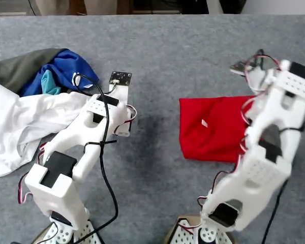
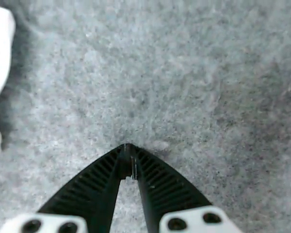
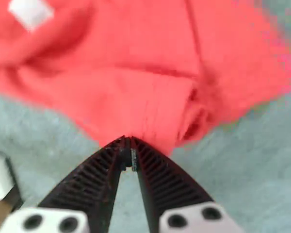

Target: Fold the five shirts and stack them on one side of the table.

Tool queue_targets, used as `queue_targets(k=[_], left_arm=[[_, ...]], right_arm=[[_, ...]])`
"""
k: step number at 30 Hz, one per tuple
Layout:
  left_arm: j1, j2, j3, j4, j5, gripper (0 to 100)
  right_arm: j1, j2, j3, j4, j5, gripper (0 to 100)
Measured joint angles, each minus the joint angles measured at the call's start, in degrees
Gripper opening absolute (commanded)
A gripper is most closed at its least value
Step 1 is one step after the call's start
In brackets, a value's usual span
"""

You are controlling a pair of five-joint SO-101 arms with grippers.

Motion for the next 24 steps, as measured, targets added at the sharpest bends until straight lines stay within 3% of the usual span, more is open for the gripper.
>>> queue_targets(k=[8,13,19,24], left_arm=[[-0.7,0.0,0.0,-0.09,0.0,2],[-0.7,0.0,0.0,-0.09,0.0,2],[-0.7,0.0,0.0,-0.09,0.0,2],[-0.7,0.0,0.0,-0.09,0.0,2]], right_arm=[[5.01,-24.7,23.3,-1.41,6.51,1.2],[-1.14,-36.4,23.65,-7.21,5.19,1.2],[-12.22,-30.95,24.09,-19.6,-3.52,1.2],[-14.68,-17.23,22.42,-29.19,-10.73,0.9]])
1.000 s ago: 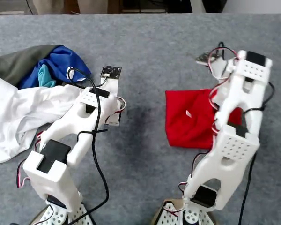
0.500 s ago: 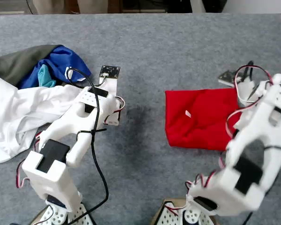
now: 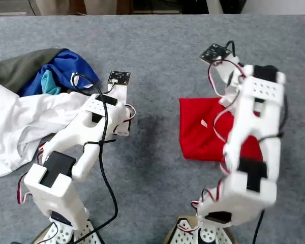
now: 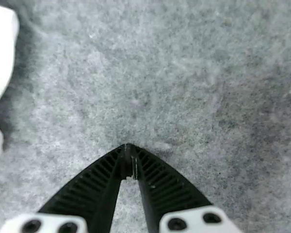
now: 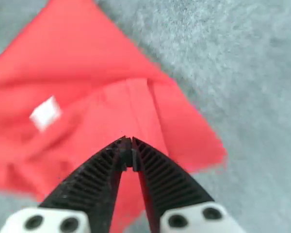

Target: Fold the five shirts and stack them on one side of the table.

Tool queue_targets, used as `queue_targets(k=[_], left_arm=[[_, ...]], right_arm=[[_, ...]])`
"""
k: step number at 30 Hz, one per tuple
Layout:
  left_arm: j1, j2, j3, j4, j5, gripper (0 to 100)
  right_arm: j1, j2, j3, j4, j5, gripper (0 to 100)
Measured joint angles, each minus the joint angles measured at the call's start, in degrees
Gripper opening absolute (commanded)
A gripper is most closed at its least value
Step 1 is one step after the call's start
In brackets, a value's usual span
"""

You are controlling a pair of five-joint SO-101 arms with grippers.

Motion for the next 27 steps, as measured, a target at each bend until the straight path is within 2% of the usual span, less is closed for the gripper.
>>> queue_targets(k=[5,12,16,20,23,27], left_arm=[[0.0,0.0,0.0,0.0,0.0,2],[0.0,0.0,0.0,0.0,0.0,2],[0.0,0.0,0.0,0.0,0.0,2],[0.0,0.0,0.0,0.0,0.0,2],[0.0,0.0,0.0,0.0,0.0,2],[0.0,0.0,0.0,0.0,0.0,2]], right_arm=[[-0.18,11.78,-8.44,0.09,-5.1,0.9],[-0.18,20.22,-17.14,9.85,-5.45,0.9],[0.62,21.27,-19.96,17.67,-0.97,0.9],[5.27,21.27,-23.74,23.47,2.55,0.9],[8.7,21.27,-26.02,26.46,6.59,0.9],[9.93,21.27,-28.66,26.81,7.91,1.3]])
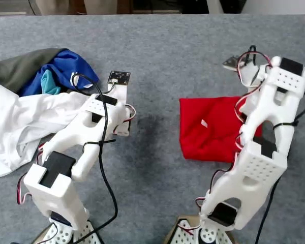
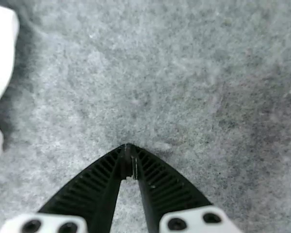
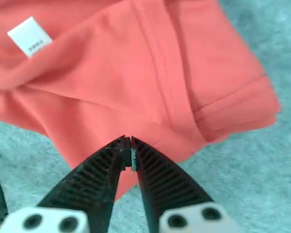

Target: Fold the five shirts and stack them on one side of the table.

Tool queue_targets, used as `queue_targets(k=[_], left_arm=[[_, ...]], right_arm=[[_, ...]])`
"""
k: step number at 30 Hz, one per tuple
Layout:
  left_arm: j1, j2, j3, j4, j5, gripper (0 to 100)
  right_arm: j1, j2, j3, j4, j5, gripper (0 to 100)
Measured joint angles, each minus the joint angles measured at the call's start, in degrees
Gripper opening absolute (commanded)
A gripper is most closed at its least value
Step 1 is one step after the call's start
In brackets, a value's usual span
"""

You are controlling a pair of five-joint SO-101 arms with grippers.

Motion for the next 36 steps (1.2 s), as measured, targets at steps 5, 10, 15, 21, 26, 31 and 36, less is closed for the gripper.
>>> queue_targets(k=[5,10,15,21,26,31,36], left_arm=[[0.0,0.0,0.0,0.0,0.0,2],[0.0,0.0,0.0,0.0,0.0,2],[0.0,0.0,0.0,0.0,0.0,2],[0.0,0.0,0.0,0.0,0.0,2],[0.0,0.0,0.0,0.0,0.0,2],[0.0,0.0,0.0,0.0,0.0,2],[0.0,0.0,0.0,0.0,0.0,2]], right_arm=[[-4.31,0.0,-2.81,0.0,-0.62,13.4],[-8.62,0.79,-3.43,-2.81,-3.08,24.8],[-9.32,5.45,-3.43,-3.78,-3.08,15.8],[-9.32,9.85,-3.43,-4.31,-3.08,7.8],[-9.32,9.85,-6.42,-4.22,-3.16,0.1],[-8.0,9.85,-11.87,-1.67,-3.16,0.2],[-5.27,9.85,-15.56,1.85,-3.16,0.2]])
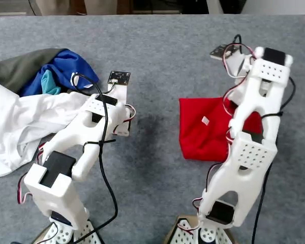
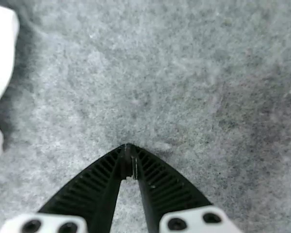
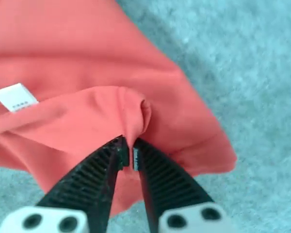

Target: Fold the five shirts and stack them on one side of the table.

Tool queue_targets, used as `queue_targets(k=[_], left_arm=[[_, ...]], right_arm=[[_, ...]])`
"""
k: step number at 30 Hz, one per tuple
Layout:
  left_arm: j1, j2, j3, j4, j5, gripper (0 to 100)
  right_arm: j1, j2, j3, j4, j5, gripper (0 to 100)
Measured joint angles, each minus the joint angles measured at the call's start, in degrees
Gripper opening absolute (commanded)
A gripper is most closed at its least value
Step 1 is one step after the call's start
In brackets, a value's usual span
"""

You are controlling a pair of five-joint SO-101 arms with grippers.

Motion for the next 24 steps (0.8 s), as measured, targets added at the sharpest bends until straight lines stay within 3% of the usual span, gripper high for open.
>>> queue_targets(k=[7,14,24], left_arm=[[0.0,0.0,0.0,0.0,0.0,2],[0.0,0.0,0.0,0.0,0.0,2],[0.0,0.0,0.0,0.0,0.0,2]], right_arm=[[2.02,0.0,2.11,0.53,0.62,0.2],[3.52,-6.86,13.89,0.09,0.62,0.2],[5.19,-31.12,46.51,-16.79,2.02,0.2]])
